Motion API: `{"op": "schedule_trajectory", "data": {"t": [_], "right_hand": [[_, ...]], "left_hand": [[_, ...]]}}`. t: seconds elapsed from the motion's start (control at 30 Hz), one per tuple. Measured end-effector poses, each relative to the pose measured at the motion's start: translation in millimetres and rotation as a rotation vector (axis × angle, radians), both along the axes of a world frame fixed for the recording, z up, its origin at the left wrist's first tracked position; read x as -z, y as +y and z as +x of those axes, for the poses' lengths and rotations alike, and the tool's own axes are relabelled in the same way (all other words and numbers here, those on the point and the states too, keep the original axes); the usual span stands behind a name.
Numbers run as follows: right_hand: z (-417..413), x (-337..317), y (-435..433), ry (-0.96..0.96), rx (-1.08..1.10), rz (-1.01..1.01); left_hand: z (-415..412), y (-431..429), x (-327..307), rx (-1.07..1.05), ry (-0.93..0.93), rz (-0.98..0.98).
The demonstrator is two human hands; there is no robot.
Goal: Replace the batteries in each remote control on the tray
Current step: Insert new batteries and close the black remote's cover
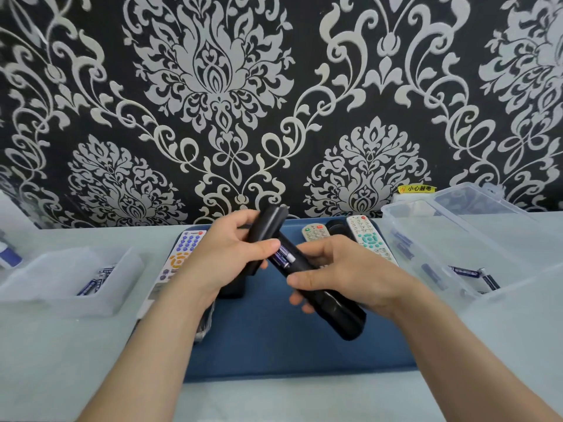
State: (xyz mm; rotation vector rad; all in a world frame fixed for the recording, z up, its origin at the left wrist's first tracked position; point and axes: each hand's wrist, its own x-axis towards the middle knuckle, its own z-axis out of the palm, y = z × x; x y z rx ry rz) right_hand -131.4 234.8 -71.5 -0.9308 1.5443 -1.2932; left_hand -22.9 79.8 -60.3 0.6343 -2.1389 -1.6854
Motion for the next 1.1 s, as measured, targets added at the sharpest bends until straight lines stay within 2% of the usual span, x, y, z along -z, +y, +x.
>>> {"op": "schedule_trajectory", "data": {"t": [0.07,0.17,0.23,0.33,0.4,0.47,0.57,0.8,0.87,0.97,1.1], "right_hand": [[-3.3,0.6,2.0,-0.047,-0.029,-0.033],[-12.9,-3.5,10.4,0.026,-0.053,-0.024],[-21.5,-8.2,14.4,0.021,0.133,-0.1],[-30.5,-13.9,15.3,-0.147,0.466,-0.309],[-31.1,-10.2,10.4,-0.132,0.607,-0.346],[-26.7,-5.2,3.7,-0.065,0.68,-0.316],[-20.6,-0.8,-3.5,-0.062,0.696,-0.309],[-25.6,0.3,-2.2,-0.107,0.664,-0.307],[-26.5,-0.3,-1.9,-0.115,0.666,-0.305],[-28.3,-0.6,-2.1,-0.084,0.657,-0.292],[-28.0,-0.2,-1.7,-0.097,0.647,-0.298]], "left_hand": [[0.6,-2.6,-0.1,-0.071,0.041,0.006],[4.9,-10.1,-0.5,-0.127,0.066,-0.019],[9.6,-16.8,-1.8,-0.072,0.022,-0.057],[15.4,-17.5,-3.1,0.198,-0.092,-0.075],[14.4,-11.4,-0.8,0.339,-0.176,-0.145],[10.8,-5.5,2.5,0.368,-0.217,-0.254],[5.0,-0.1,7.1,0.331,-0.214,-0.384],[3.0,7.0,14.4,0.392,-0.283,-0.525],[1.7,12.3,13.5,0.344,-0.319,-0.625],[-1.8,23.3,11.5,0.251,-0.399,-0.875],[-5.1,32.1,15.6,0.205,-0.291,-0.965]]}}
